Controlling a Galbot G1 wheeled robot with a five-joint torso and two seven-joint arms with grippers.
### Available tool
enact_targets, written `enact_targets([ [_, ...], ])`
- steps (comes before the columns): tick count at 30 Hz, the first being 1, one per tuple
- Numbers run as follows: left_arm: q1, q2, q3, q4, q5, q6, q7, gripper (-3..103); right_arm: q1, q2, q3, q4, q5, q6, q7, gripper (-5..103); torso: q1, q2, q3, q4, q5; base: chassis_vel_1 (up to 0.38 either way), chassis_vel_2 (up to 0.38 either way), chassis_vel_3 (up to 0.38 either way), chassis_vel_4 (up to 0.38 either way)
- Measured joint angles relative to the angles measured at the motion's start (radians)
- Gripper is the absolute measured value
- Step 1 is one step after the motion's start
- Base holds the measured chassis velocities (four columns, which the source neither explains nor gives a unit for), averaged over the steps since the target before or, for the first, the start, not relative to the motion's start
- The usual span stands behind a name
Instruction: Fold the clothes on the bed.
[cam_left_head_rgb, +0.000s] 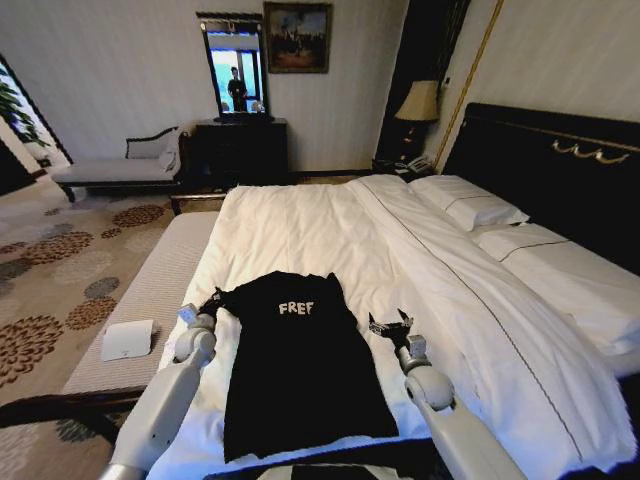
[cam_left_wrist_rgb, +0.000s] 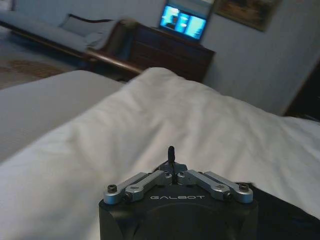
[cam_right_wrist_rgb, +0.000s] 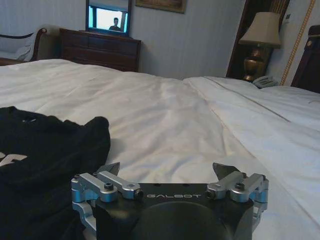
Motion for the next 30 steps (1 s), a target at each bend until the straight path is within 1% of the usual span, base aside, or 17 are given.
enact_targets([
  [1, -0.013, -0.002, 0.029, 0.005, 0.018, 0.0, 0.0, 0, -0.004, -0.003, 0.005, 0.006, 0.004, -0.001, 0.001, 100, 0.0, 0.0, 0.0, 0.0, -0.0001, 0.0, 0.0, 0.0, 0.0],
  [2, -0.017, -0.002, 0.038, 0.008, 0.025, 0.0, 0.001, 0, -0.007, -0.003, 0.008, 0.008, 0.006, -0.001, 0.001, 100, 0.0, 0.0, 0.0, 0.0, -0.0001, 0.0, 0.0, 0.0, 0.0],
  [3, -0.034, -0.003, 0.08, 0.019, 0.046, 0.0, 0.004, 0, -0.017, -0.004, 0.017, 0.017, 0.011, -0.001, 0.001, 100, 0.0, 0.0, 0.0, 0.0, 0.0002, 0.0, 0.0, 0.0, 0.0],
  [5, -0.041, -0.003, 0.094, 0.022, 0.051, 0.0, 0.004, 0, -0.021, -0.004, 0.019, 0.02, 0.011, -0.001, 0.001, 100, 0.0, 0.0, 0.0, 0.0002, 0.0001, 0.0, 0.0, 0.0, 0.0],
  [6, -0.062, -0.005, 0.134, 0.032, 0.058, 0.0, 0.005, 0, -0.033, 0.0, 0.029, 0.029, 0.012, -0.001, 0.001, 100, 0.0, 0.0, 0.0, 0.0001, 0.0001, 0.0, 0.0, 0.0, 0.0],
  [7, -0.062, -0.005, 0.134, 0.032, 0.058, 0.0, 0.005, 0, -0.033, 0.0, 0.029, 0.029, 0.012, -0.001, 0.001, 100, 0.0, 0.0, 0.0, 0.0001, 0.0001, 0.0, 0.0, 0.0, 0.0],
  [10, -0.115, -0.013, 0.22, 0.054, 0.064, 0.005, 0.002, 0, -0.046, 0.007, 0.041, 0.039, 0.013, -0.001, 0.001, 100, 0.0, 0.0, 0.0, 0.0002, 0.0, 0.0, 0.0, 0.0, 0.0],
  [11, -0.115, -0.013, 0.22, 0.054, 0.064, 0.005, 0.002, 0, -0.046, 0.007, 0.041, 0.039, 0.013, -0.001, 0.001, 100, 0.0, 0.0, 0.0, 0.0002, 0.0, 0.0, 0.0, 0.0, 0.0],
  [15, -0.179, -0.037, 0.314, 0.088, 0.07, 0.013, -0.012, 0, -0.05, 0.015, 0.051, 0.042, 0.013, -0.001, 0.0, 100, 0.0, 0.0, 0.0, 0.0, 0.0002, 0.0, 0.0, 0.0, 0.0],
  [16, -0.179, -0.037, 0.314, 0.088, 0.07, 0.013, -0.012, 0, -0.05, 0.015, 0.051, 0.042, 0.013, -0.001, 0.0, 100, 0.0, 0.0, 0.0, 0.0, 0.0002, 0.0, 0.0, 0.0, 0.0],
  [20, -0.2, -0.058, 0.372, 0.111, 0.071, 0.022, -0.026, 0, -0.05, 0.021, 0.055, 0.041, 0.013, -0.001, -0.002, 100, 0.0, 0.0, 0.0, 0.0, 0.0001, 0.0, 0.0, 0.0, 0.0],
  [30, -0.156, -0.055, 0.401, 0.127, 0.107, 0.023, -0.024, 0, -0.048, 0.012, 0.065, 0.036, 0.013, 0.001, -0.005, 100, 0.0, 0.0, 0.0, 0.0001, 0.0, 0.0, 0.0, 0.0, 0.0],
])
